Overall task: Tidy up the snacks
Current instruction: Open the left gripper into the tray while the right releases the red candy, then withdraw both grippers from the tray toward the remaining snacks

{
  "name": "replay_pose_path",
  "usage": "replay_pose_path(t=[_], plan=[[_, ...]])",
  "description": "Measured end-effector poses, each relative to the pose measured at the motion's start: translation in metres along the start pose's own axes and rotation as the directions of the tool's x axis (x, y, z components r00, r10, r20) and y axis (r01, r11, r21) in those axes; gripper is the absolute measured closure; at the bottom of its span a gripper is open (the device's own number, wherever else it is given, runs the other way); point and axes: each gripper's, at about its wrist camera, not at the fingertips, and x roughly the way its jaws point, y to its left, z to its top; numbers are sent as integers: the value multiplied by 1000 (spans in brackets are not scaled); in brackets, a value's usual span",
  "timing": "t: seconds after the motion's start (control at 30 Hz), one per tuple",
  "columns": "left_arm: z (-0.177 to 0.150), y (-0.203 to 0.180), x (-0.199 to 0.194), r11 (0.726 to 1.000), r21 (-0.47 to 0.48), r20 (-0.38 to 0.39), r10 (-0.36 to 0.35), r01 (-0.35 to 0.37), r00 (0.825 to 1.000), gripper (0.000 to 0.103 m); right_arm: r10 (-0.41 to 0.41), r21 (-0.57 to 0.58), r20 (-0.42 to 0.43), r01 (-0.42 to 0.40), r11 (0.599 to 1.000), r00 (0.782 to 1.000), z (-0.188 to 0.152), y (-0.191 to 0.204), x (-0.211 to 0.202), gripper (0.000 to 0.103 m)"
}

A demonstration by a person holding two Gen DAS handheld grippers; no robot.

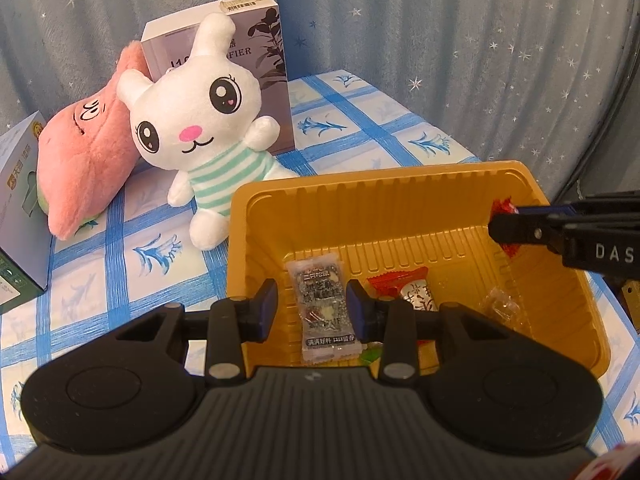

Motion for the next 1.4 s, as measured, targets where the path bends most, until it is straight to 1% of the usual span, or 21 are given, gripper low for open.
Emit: replay_pose_path(t=[0.1, 0.13, 0.17, 0.23, 0.27, 0.4, 0.57, 0.73, 1.07, 1.4], plan=[[-2, 0, -3, 1000, -2, 3, -2, 2, 1000, 68, -8, 9, 21, 8, 1000, 1000, 3, 1, -1, 84], [-3, 0, -4, 1000, -3, 3, -1, 1, 1000, 68, -14, 8, 23, 14, 1000, 1000, 3, 1, -1, 74], [-4, 0, -5, 1000, -6, 3, 0, 0, 1000, 68, -19, 6, 23, 18, 1000, 1000, 3, 1, -2, 57], [-7, 0, -8, 1000, -10, 3, -2, 2, 1000, 68, -30, 11, 41, 29, 1000, 999, 2, 1, -6, 44], [-8, 0, -10, 1000, -12, 3, -3, 3, 1000, 68, -29, 9, 53, 29, 1000, 998, 1, 1, -9, 44], [-14, -1, -23, 1000, -21, 12, -4, 5, 1000, 65, -28, 13, 44, 27, 1000, 999, -3, 0, -19, 44], [-24, -5, -42, 999, -32, 21, -15, 16, 1000, 64, -30, 12, 18, 30, 999, 999, -14, 0, -35, 39], [-34, -9, -63, 998, -50, 37, -23, 24, 999, 59, -39, 23, 8, 39, 999, 999, -27, 0, -56, 36], [-65, -22, -114, 996, -83, 59, -22, 27, 998, 58, -40, 20, 6, 40, 999, 999, -53, 5, -102, 34], [-108, -39, -160, 993, -110, 67, -24, 32, 997, 57, -3, -11, -39, 3, 1000, 999, -90, 21, -136, 34]])
